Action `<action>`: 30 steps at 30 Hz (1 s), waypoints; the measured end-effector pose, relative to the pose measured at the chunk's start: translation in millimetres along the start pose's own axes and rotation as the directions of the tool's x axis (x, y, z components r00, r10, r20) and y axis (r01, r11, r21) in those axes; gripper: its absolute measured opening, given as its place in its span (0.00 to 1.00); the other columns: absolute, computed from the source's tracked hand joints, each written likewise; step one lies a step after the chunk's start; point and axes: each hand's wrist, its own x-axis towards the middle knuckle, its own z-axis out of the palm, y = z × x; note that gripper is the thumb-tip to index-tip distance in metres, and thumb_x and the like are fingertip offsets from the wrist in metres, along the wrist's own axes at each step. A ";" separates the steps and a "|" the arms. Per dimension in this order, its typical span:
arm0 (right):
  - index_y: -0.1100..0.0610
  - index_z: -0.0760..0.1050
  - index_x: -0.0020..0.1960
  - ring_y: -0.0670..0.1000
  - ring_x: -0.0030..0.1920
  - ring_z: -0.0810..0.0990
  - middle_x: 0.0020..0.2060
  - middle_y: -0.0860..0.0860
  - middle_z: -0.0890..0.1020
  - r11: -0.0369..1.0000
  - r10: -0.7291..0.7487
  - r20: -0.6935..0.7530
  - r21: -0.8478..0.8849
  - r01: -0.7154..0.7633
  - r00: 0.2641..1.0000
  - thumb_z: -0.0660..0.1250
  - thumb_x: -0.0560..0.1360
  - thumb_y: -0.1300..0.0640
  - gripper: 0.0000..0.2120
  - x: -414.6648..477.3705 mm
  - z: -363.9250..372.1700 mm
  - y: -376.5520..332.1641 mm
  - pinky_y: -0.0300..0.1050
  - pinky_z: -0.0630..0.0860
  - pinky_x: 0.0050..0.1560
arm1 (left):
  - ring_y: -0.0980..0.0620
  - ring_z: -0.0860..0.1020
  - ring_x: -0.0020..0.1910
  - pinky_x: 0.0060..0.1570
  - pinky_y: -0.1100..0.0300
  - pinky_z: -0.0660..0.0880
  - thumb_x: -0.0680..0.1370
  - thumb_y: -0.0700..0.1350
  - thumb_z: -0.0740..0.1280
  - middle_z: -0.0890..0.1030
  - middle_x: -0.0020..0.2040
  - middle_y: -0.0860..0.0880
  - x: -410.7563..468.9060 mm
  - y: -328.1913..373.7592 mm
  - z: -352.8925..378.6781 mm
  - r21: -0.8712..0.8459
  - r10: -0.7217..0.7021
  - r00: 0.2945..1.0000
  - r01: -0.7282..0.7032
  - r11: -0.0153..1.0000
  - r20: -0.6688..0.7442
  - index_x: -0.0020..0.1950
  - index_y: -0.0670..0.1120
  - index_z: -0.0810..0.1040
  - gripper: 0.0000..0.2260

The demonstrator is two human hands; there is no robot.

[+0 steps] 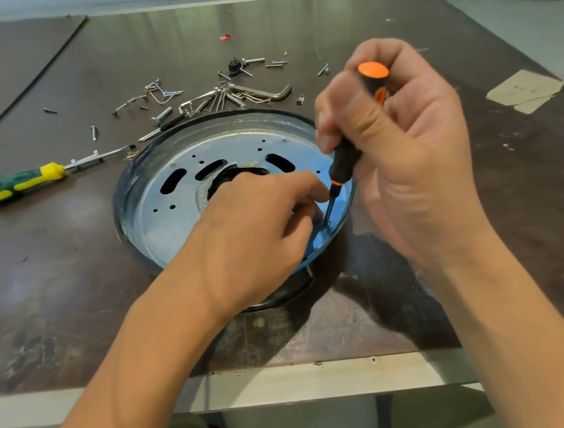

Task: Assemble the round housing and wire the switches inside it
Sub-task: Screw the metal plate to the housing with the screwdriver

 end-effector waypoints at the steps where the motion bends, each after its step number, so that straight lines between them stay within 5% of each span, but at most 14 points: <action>1: 0.59 0.71 0.52 0.52 0.38 0.74 0.38 0.54 0.77 1.000 0.023 -0.007 0.022 -0.023 1.000 0.60 0.81 0.59 0.04 0.4 -0.2 0.2 0.46 0.70 0.41 | 0.59 0.81 0.48 0.51 0.54 0.77 0.79 0.44 0.62 0.84 0.47 0.61 0.1 -0.1 -0.2 -0.001 -0.001 1.000 0.001 1.000 0.000 0.58 0.54 0.80 0.11; 4: 0.61 0.73 0.58 0.52 0.45 0.75 0.44 0.55 0.78 0.996 0.068 -0.004 0.066 -0.067 0.998 0.55 0.83 0.59 0.10 0.8 -2.3 1.1 0.47 0.72 0.47 | 0.58 0.81 0.48 0.51 0.54 0.77 0.79 0.44 0.62 0.84 0.48 0.60 -0.1 -0.5 -0.4 -0.013 -0.003 1.000 0.003 1.000 0.005 0.58 0.54 0.80 0.11; 8: 0.58 0.71 0.52 0.57 0.50 0.80 0.46 0.54 0.82 0.999 0.017 -0.034 -0.027 -0.018 0.999 0.69 0.74 0.67 0.10 1.1 -3.4 2.4 0.49 0.78 0.53 | 0.58 0.81 0.49 0.52 0.53 0.77 0.79 0.44 0.63 0.84 0.48 0.59 0.0 -0.1 -0.7 -0.012 0.005 1.000 -0.005 1.000 0.009 0.58 0.54 0.80 0.11; 12: 0.56 0.67 0.51 0.54 0.37 0.76 0.37 0.55 0.76 1.000 0.009 0.024 -0.020 -0.009 1.000 0.68 0.76 0.65 0.11 2.0 -3.3 2.2 0.46 0.74 0.41 | 0.59 0.81 0.49 0.53 0.54 0.77 0.79 0.43 0.63 0.84 0.48 0.59 0.2 0.1 -0.4 -0.020 0.004 1.000 -0.004 1.000 0.004 0.58 0.53 0.80 0.11; 14: 0.58 0.68 0.53 0.53 0.36 0.73 0.36 0.55 0.75 0.998 0.033 0.042 0.045 -0.035 0.999 0.62 0.79 0.62 0.04 1.8 -5.0 2.4 0.45 0.72 0.40 | 0.59 0.81 0.49 0.52 0.55 0.77 0.79 0.43 0.63 0.84 0.48 0.60 0.5 0.1 0.0 -0.021 0.005 1.000 -0.005 1.000 0.008 0.58 0.52 0.81 0.11; 17: 0.62 0.72 0.55 0.52 0.39 0.72 0.37 0.54 0.76 0.994 0.066 0.024 0.087 -0.068 0.997 0.58 0.80 0.63 0.07 2.9 -8.0 2.7 0.45 0.71 0.41 | 0.59 0.81 0.48 0.52 0.55 0.77 0.79 0.43 0.63 0.84 0.48 0.60 0.4 0.6 -0.1 -0.023 0.007 1.000 -0.007 1.000 -0.002 0.58 0.52 0.81 0.11; 24: 0.58 0.70 0.49 0.55 0.38 0.77 0.40 0.56 0.79 0.994 -0.009 0.007 -0.107 0.009 1.000 0.69 0.76 0.67 0.09 3.1 -11.6 3.3 0.50 0.75 0.44 | 0.59 0.81 0.48 0.52 0.55 0.77 0.78 0.44 0.62 0.84 0.49 0.59 -0.2 1.3 -0.1 -0.015 0.013 1.000 -0.013 1.000 0.005 0.60 0.52 0.81 0.14; 26: 0.58 0.71 0.51 0.53 0.36 0.74 0.37 0.54 0.77 0.998 0.017 0.034 -0.059 -0.015 0.999 0.65 0.80 0.62 0.03 3.2 -10.7 3.1 0.52 0.71 0.42 | 0.59 0.81 0.47 0.52 0.55 0.77 0.78 0.44 0.62 0.84 0.48 0.59 -0.1 1.2 -0.1 -0.021 0.009 1.000 -0.009 1.000 0.000 0.59 0.52 0.81 0.13; 30: 0.63 0.74 0.58 0.52 0.42 0.73 0.41 0.56 0.75 0.993 0.087 0.031 0.074 -0.089 0.996 0.51 0.84 0.57 0.15 2.9 -9.1 2.8 0.47 0.71 0.44 | 0.58 0.81 0.47 0.50 0.53 0.78 0.77 0.43 0.62 0.84 0.47 0.59 0.0 1.3 -0.2 -0.022 0.012 1.000 -0.012 1.000 -0.008 0.56 0.52 0.81 0.11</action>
